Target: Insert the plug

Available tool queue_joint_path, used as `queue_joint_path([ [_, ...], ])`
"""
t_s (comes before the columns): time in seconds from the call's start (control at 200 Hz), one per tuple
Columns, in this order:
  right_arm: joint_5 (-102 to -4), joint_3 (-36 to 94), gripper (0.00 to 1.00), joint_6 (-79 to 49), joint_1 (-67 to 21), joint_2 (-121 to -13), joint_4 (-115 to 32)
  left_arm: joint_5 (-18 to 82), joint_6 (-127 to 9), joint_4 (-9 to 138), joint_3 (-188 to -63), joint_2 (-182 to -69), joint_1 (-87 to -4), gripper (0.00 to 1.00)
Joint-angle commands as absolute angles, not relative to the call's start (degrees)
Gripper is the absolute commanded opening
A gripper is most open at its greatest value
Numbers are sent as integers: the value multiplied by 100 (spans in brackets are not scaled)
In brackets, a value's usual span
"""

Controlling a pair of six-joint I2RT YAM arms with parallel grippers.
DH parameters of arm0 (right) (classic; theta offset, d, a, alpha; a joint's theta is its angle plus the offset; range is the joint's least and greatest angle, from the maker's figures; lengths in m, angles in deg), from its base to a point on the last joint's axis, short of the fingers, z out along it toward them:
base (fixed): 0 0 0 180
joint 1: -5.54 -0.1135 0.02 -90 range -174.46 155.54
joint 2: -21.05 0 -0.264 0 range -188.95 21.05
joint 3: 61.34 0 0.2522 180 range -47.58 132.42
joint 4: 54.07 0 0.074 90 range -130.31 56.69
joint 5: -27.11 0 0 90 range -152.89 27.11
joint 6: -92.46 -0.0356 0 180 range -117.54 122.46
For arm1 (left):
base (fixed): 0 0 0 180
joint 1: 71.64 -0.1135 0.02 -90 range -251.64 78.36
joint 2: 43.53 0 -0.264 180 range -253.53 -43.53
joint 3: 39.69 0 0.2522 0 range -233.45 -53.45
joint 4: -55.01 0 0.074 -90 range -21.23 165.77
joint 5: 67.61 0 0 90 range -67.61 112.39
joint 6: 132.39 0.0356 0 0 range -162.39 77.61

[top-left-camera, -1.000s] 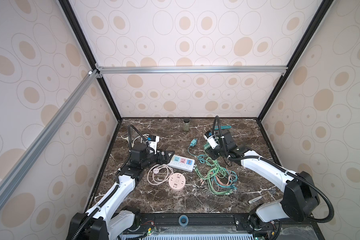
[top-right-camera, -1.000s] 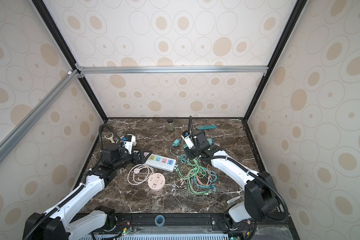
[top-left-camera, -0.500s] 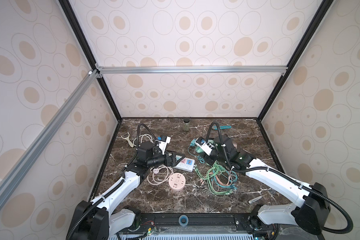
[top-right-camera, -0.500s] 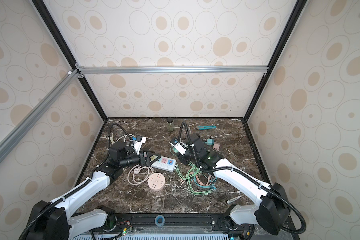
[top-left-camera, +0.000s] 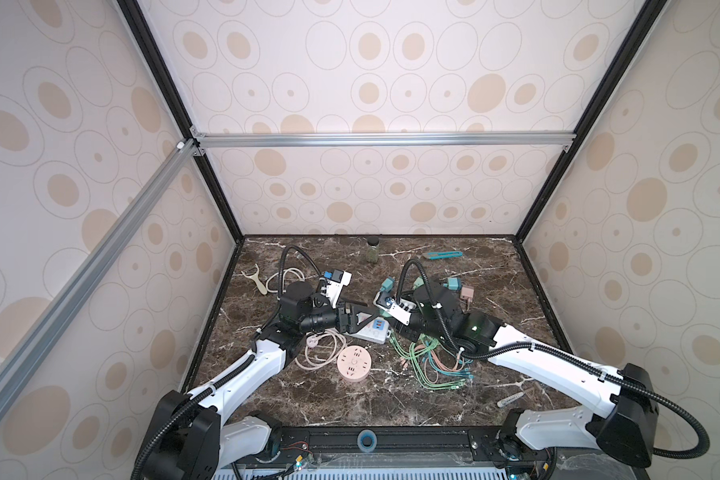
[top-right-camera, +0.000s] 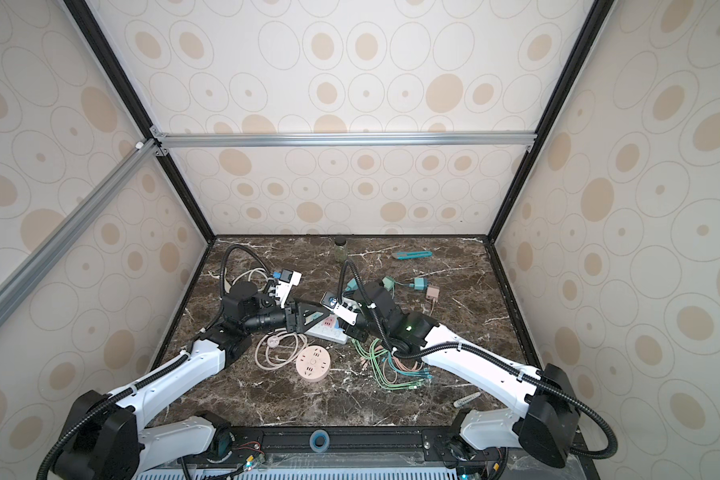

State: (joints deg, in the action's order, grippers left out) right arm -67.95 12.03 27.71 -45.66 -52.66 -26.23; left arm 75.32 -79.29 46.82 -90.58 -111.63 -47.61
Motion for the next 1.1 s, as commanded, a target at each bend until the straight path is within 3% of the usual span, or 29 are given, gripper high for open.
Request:
queue_joint_path([
  [0.0,-6946,1455,30,2994,-4721,-5262,-2748,7755,-8141,4290,-9300,-11231,-4694,80],
  [0.415,-7000,1482,30,3172,-4895,-5379,-2854,7847,-8044,4437,-9357,-11317,-4567,60],
  [0.755,-7105,1374,30,3165,-4919,-5418,-2993,7847,-8077,4478,-9361,-11349,-4537,32],
  [0.9,-7150,1257,34,3087,-4915,-5349,-3164,7812,-8089,4472,-9358,-11349,-4531,26],
  [1.095,-7233,1056,48,2760,-4915,-5104,-3410,7738,-8174,4388,-9332,-11345,-4536,15],
])
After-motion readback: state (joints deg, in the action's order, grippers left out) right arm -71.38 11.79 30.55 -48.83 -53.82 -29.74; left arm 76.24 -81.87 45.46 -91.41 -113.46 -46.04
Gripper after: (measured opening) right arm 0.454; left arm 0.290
